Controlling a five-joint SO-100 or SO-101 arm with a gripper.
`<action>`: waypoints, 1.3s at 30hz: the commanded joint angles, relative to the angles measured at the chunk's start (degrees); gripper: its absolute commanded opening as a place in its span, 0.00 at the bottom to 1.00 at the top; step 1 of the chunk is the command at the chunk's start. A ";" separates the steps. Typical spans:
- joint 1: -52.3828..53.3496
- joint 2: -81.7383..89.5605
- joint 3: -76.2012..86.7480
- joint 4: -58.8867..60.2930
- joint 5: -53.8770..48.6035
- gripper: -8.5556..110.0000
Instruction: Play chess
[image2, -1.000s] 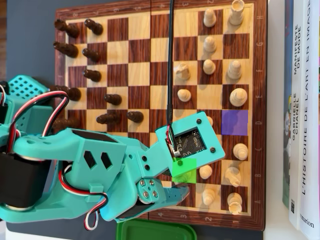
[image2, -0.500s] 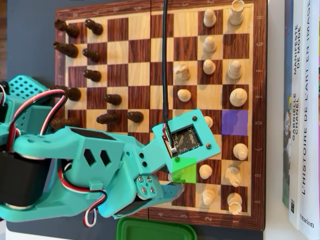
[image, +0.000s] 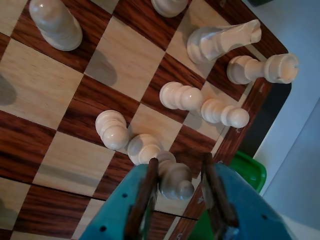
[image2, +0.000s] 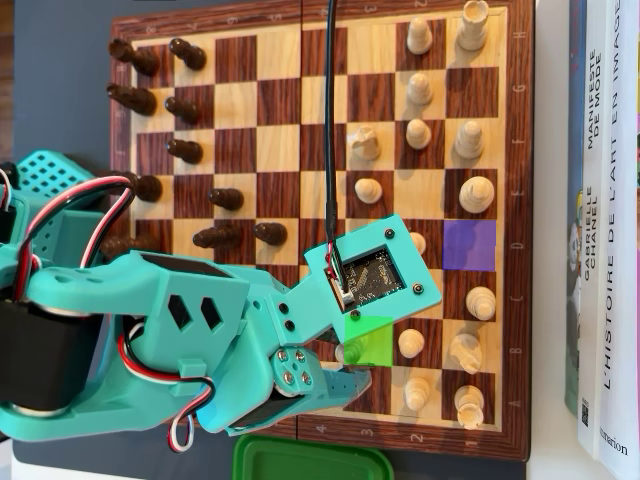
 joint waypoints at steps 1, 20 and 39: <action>0.35 0.97 -0.97 -0.26 0.26 0.19; 0.44 1.23 -3.52 0.00 0.18 0.22; -0.18 7.38 -1.49 0.44 0.26 0.22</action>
